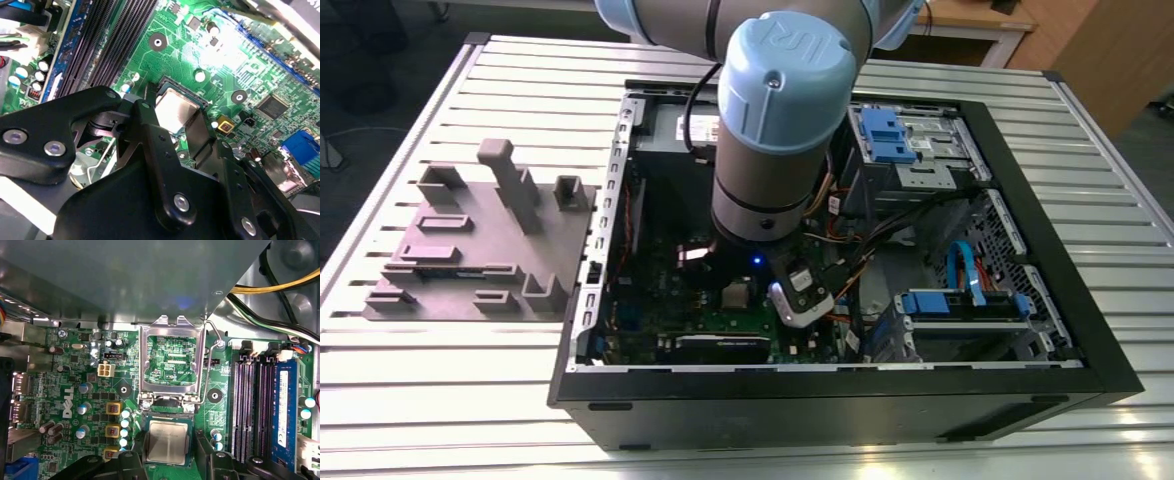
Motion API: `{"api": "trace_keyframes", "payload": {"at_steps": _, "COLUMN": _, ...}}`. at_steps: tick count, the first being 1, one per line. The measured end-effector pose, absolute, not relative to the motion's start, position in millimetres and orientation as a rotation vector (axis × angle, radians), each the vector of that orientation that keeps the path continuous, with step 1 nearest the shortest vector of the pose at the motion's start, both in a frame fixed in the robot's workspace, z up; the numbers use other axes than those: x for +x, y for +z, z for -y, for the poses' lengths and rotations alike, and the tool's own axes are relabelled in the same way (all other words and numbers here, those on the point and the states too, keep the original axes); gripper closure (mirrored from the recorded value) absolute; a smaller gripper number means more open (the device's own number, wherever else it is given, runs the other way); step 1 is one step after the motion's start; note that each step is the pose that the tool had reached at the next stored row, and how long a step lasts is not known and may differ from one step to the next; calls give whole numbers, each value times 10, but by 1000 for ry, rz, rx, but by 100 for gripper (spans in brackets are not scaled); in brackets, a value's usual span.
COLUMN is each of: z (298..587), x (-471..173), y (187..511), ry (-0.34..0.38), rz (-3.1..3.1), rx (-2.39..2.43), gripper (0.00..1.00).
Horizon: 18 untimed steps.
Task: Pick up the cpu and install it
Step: 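Place the cpu into insertion slot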
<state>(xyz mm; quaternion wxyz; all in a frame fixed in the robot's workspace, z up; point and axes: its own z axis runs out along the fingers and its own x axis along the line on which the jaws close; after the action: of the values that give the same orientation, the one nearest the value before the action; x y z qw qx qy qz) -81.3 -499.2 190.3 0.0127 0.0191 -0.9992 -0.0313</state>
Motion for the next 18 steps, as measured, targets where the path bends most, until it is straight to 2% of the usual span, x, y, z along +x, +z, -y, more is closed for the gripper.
{"api": "trace_keyframes", "payload": {"at_steps": 18, "z": 4992, "x": -809, "y": 1926, "ry": -98, "rz": 3111, "rx": 56, "gripper": 49}}
